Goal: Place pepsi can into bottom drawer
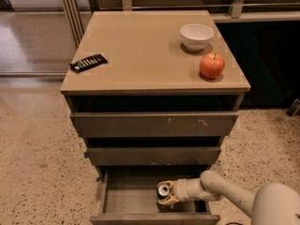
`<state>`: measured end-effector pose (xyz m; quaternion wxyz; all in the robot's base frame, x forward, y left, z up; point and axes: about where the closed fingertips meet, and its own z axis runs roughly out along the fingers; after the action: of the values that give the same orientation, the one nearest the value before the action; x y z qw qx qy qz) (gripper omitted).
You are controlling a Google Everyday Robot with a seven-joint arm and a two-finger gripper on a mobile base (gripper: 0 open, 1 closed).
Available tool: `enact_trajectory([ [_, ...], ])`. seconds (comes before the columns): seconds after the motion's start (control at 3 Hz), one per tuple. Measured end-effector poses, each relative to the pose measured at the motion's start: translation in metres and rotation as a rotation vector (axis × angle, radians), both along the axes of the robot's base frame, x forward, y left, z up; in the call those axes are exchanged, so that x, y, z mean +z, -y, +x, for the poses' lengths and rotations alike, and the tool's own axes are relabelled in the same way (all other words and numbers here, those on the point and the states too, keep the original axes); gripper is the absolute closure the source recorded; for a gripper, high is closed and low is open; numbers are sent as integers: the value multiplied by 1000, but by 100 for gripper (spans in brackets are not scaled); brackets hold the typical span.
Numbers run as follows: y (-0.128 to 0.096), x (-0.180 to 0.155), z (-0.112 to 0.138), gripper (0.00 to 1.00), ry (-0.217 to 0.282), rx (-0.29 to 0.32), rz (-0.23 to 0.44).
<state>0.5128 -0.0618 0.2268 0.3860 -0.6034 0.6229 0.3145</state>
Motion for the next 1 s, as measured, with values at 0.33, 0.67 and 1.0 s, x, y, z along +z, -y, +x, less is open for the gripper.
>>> enact_trajectory([
  [0.33,-7,-21,19,100,22,20,10],
  [0.67,-12,-33,32,100,36,25,20],
  [1.0,-15,-49,42,100,42,23,21],
])
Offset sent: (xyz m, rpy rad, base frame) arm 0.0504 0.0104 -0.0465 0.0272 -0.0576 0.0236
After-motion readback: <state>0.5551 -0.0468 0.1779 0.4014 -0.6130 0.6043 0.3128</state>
